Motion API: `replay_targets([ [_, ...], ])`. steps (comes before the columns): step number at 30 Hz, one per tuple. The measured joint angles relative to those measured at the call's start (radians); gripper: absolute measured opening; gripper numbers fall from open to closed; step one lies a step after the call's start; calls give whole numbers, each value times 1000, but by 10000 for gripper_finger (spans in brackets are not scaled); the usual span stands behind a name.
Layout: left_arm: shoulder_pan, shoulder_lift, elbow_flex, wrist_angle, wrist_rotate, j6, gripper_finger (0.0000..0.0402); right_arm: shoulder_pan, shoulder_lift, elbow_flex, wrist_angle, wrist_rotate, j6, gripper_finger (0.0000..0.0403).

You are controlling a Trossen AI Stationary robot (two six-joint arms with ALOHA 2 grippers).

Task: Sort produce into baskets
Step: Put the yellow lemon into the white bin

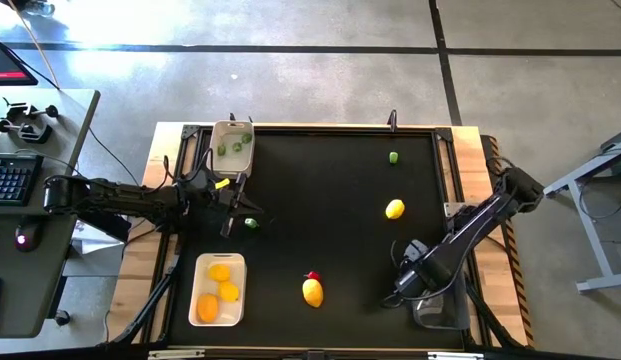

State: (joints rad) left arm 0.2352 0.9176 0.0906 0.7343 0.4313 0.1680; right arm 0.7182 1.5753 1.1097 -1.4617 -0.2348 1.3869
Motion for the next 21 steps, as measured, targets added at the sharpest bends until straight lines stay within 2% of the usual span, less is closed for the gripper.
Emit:
replay_targets([
  [2,0,0,0,-4,0,0,0,-8,0,73,-78,26,0,201],
  [4,0,0,0,-4,0,0,0,-13,-2,146,-115,95,4,213],
  [6,0,0,0,-4,0,0,0,-23,-16,197,-100,216,10,218],
  [9,0,0,0,-4,0,-3,0,-69,-38,244,-109,396,116,220],
  [11,0,0,0,-3,0,-10,0,-112,-48,246,-110,466,204,220],
  [14,0,0,0,-2,0,-14,0,-192,-56,226,-112,494,352,220],
  [21,0,0,0,13,0,-27,0,-350,-36,103,-23,679,438,221],
])
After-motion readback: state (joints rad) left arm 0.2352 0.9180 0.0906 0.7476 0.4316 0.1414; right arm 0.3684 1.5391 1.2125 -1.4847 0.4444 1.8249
